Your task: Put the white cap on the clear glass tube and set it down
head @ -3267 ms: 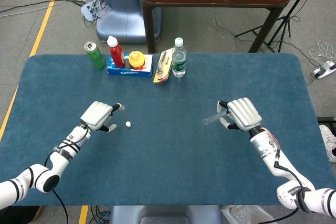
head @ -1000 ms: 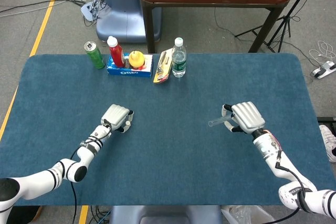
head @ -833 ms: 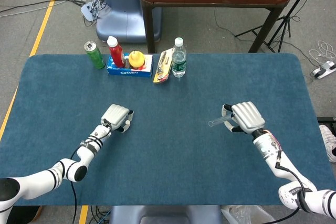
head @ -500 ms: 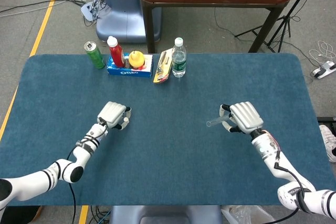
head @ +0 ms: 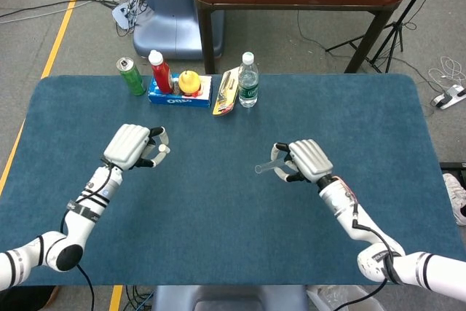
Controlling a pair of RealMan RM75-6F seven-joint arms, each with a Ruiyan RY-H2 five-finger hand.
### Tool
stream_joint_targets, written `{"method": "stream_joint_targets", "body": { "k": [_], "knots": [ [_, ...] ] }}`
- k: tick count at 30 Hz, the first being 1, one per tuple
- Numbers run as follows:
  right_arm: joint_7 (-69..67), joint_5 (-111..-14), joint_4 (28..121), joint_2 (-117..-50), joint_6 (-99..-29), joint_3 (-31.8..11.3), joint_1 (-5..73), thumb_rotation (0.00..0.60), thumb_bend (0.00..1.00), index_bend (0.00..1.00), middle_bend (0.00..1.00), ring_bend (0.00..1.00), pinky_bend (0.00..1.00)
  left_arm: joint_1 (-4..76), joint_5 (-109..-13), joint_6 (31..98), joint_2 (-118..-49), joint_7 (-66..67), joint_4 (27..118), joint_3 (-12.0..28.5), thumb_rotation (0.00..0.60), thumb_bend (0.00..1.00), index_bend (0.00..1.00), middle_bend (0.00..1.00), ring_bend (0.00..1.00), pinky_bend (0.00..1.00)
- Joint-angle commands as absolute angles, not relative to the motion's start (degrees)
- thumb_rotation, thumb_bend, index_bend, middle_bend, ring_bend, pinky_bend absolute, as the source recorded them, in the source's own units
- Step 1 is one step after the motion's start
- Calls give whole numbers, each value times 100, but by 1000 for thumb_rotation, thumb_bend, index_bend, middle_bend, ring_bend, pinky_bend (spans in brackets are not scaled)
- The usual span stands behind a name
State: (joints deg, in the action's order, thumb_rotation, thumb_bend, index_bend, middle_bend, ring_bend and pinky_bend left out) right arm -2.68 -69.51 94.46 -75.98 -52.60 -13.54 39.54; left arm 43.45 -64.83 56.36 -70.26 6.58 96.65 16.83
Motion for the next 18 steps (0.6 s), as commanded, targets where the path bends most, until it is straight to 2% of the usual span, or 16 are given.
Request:
{"method": "stream_joint_targets", "body": {
  "k": [1, 7, 18],
  "knots": [
    [-564, -6863, 9378, -7825, -5177, -1522, 4090, 600, 580, 907, 1000, 1000, 1000, 4151, -6675, 6059, -6571, 566, 10318, 1916, 600, 328, 540, 974, 1000, 1000],
    [-1008, -6734, 9154, -8246, -5180, -1723, 4222, 600, 585, 913, 1000, 1000, 1000, 4167, -6917, 6286, -6541, 489, 10695, 2006, 600, 327, 542, 974, 1000, 1000],
    [-1336, -6542, 8869, -8789, -5195, -1891, 4384, 600, 600, 916, 1000, 1000, 1000, 4454, -7042, 6229, -6838, 617, 10835, 2002, 600, 328, 542, 974, 1000, 1000]
  ]
}}
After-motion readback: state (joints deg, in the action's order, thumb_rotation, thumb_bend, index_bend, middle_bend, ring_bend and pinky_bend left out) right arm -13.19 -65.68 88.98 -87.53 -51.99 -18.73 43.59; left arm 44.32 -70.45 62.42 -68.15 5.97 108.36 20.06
